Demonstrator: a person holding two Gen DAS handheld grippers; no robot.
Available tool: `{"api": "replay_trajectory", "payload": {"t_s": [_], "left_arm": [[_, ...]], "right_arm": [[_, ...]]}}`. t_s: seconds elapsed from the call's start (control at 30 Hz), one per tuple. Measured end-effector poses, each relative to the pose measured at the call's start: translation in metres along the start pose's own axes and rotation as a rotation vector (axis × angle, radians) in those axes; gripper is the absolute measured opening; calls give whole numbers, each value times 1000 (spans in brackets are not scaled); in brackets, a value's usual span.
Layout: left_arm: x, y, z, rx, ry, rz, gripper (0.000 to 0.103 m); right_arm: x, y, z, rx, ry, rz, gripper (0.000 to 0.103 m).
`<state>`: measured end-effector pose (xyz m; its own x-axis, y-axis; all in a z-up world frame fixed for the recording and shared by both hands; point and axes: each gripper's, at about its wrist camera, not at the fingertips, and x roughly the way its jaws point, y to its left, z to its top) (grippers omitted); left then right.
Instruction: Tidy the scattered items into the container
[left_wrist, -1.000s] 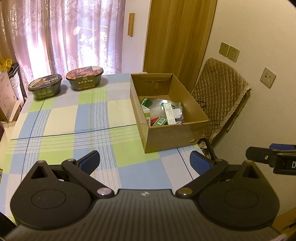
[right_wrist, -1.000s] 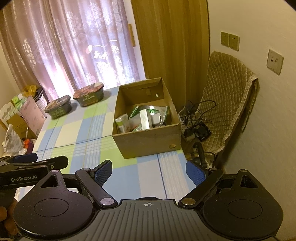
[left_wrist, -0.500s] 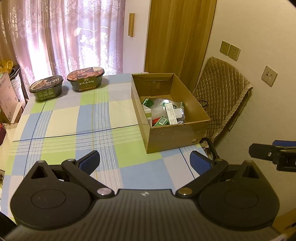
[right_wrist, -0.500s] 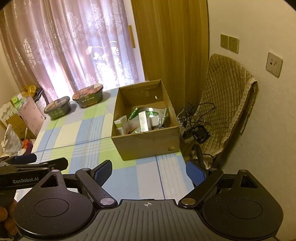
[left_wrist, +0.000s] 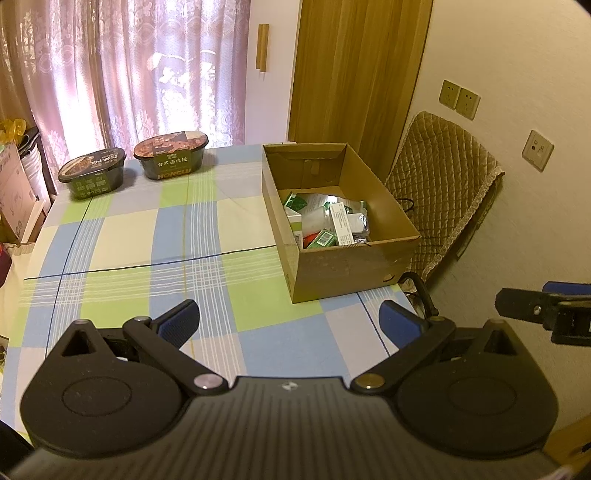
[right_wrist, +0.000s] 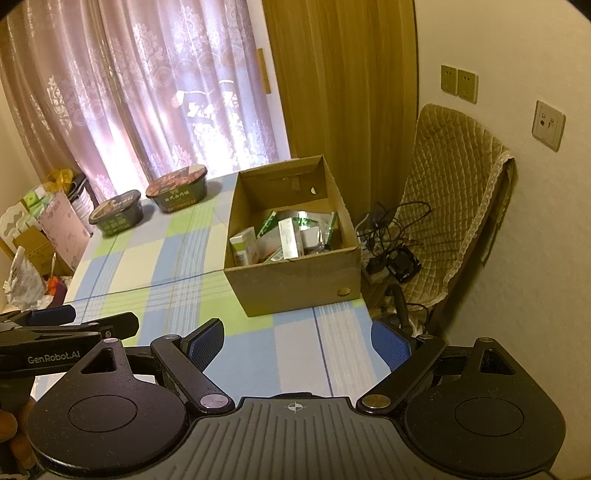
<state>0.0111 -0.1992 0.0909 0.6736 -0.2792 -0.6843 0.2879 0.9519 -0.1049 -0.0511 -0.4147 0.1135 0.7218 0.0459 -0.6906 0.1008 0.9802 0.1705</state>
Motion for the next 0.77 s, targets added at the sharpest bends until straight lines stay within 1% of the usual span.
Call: {"api": "replay_trajectory", "payload": {"t_s": [0.53, 0.77], "left_arm": [[3, 0, -2, -5, 10, -10, 102], [5, -1, -5, 11, 6, -23, 102]], "right_arm": [[2, -1, -5, 3, 10, 6, 92], [4, 0, -4, 4, 17, 6, 92]]}}
